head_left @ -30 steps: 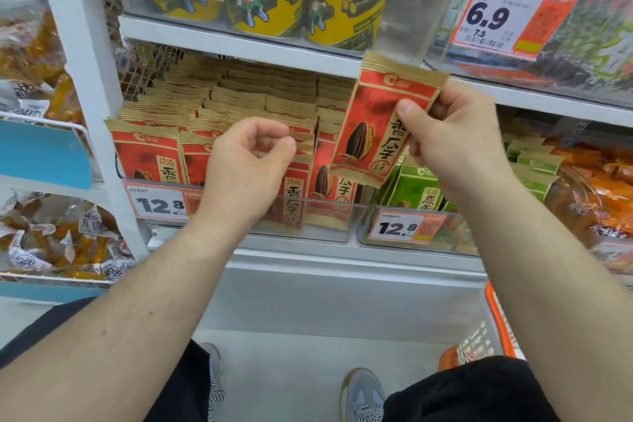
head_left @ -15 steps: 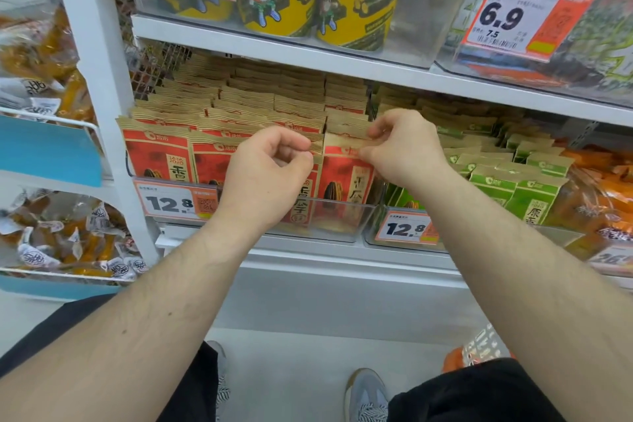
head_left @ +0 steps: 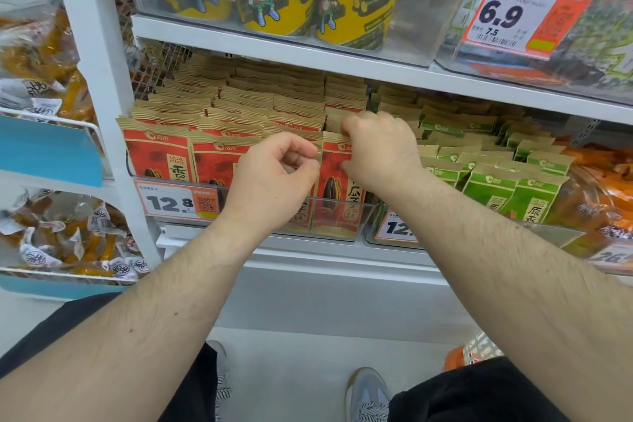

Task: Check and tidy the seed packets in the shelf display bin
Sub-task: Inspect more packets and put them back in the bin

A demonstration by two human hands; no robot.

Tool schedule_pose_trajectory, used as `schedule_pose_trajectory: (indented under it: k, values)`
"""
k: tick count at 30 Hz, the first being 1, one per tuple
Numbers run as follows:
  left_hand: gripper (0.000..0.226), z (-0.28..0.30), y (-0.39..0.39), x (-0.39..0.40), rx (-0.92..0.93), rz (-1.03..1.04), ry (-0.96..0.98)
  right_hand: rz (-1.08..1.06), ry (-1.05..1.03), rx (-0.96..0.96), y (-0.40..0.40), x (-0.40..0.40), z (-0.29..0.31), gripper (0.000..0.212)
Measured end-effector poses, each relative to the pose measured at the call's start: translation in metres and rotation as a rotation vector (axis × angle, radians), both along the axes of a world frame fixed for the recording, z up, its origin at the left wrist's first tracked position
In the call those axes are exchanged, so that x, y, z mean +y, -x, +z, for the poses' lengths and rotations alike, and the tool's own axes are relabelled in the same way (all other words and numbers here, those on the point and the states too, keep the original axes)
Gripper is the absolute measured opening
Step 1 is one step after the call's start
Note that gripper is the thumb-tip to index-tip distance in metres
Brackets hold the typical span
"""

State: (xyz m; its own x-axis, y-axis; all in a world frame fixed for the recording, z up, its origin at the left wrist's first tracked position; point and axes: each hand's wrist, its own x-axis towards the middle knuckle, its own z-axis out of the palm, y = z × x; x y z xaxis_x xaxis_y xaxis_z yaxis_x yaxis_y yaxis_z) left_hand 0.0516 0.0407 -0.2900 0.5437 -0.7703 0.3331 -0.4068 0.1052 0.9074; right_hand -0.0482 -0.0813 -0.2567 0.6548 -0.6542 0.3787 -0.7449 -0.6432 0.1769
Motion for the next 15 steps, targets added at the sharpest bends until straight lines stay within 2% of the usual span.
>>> schedule_pose_trajectory:
  k: [8, 11, 15]
  values:
    - [0.024, 0.009, 0.017, -0.003, -0.06, -0.024, 0.013, -0.006, -0.004, -0.115, 0.03, 0.017, 0.015, 0.024]
    - [0.021, 0.025, 0.04, -0.004, -0.206, -0.113, -0.024, -0.068, -0.131, -0.105, 0.058, 0.038, 0.037, 0.023]
    - [0.011, 0.058, 0.072, -0.004, -0.514, -0.287, -0.161, -0.166, -0.344, -0.068, 0.098, 0.067, 0.073, 0.028]
